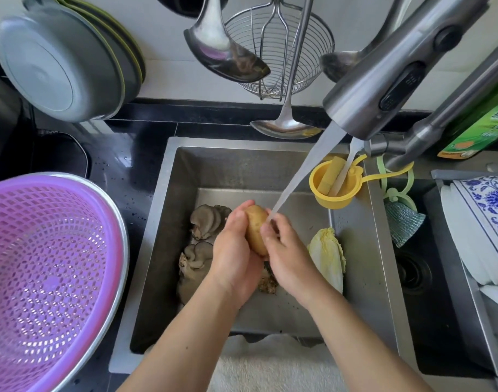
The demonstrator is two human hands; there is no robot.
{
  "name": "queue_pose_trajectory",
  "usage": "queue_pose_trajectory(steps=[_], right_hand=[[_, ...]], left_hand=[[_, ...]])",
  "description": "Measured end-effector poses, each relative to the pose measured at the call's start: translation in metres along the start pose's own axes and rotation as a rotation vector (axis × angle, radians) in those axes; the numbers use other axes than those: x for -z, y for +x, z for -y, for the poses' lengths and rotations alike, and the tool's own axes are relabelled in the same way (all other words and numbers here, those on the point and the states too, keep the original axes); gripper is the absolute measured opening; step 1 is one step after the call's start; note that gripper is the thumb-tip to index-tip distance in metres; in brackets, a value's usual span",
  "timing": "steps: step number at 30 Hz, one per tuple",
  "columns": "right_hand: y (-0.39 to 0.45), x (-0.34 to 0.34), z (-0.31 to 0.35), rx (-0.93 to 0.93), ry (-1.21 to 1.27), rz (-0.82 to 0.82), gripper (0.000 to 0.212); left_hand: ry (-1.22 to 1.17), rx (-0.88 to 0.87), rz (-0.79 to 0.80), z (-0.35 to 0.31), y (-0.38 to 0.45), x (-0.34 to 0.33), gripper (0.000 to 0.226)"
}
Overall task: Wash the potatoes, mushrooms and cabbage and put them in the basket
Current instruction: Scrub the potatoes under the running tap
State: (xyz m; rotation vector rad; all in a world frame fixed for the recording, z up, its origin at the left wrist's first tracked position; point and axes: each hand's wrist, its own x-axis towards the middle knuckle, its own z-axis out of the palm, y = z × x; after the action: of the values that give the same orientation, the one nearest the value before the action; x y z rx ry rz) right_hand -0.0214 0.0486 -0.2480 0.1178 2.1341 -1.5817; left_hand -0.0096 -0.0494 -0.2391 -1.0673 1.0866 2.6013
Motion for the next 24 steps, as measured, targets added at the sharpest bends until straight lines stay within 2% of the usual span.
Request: queue_pose_trajectory(steps=[2,4,8,11,13,15,18,21,24], right_hand=[[0.003,0.002,0.011,0.001,-0.048,-0.149,0.025],[0.010,0.006,0.023,-0.067,-0.056,-0.230,0.033],[0.020,0.008,0.028,-0.194,0.028,-0.233,0.040],[0.013,0.011,0.025,-0.170,0.009,-0.249,0.030],[0.006,0.011,0.020,-0.116,-0.007,-0.220,0.023],[-0.004,0.006,0.014,-0.044,0.058,-0.143,0.030],[-0.016,0.000,0.004,0.018,0.273,-0.114,0.035],[-0.019,-0.002,0.000,-0.105,0.486,-0.063,0.027],[-0.017,-0.001,-0.002,-0.158,0.423,0.120,0.027]], left_hand=[[0.049,-0.023,0.057,0.009,-0.007,-0.003,0.035],[0.110,-0.071,0.108,0.017,-0.011,-0.005,0.036],[0.185,-0.089,0.183,0.009,-0.005,0.001,0.033],[0.324,-0.061,0.240,0.010,-0.003,0.005,0.037],[0.376,-0.144,0.136,0.011,-0.002,0.004,0.035],[0.323,-0.209,0.009,0.005,-0.001,0.000,0.024],[0.092,-0.143,-0.057,-0.009,0.004,-0.002,0.025],[-0.079,-0.086,-0.080,-0.017,0.010,-0.007,0.033],[0.107,-0.172,-0.124,-0.010,0.014,-0.011,0.037]])
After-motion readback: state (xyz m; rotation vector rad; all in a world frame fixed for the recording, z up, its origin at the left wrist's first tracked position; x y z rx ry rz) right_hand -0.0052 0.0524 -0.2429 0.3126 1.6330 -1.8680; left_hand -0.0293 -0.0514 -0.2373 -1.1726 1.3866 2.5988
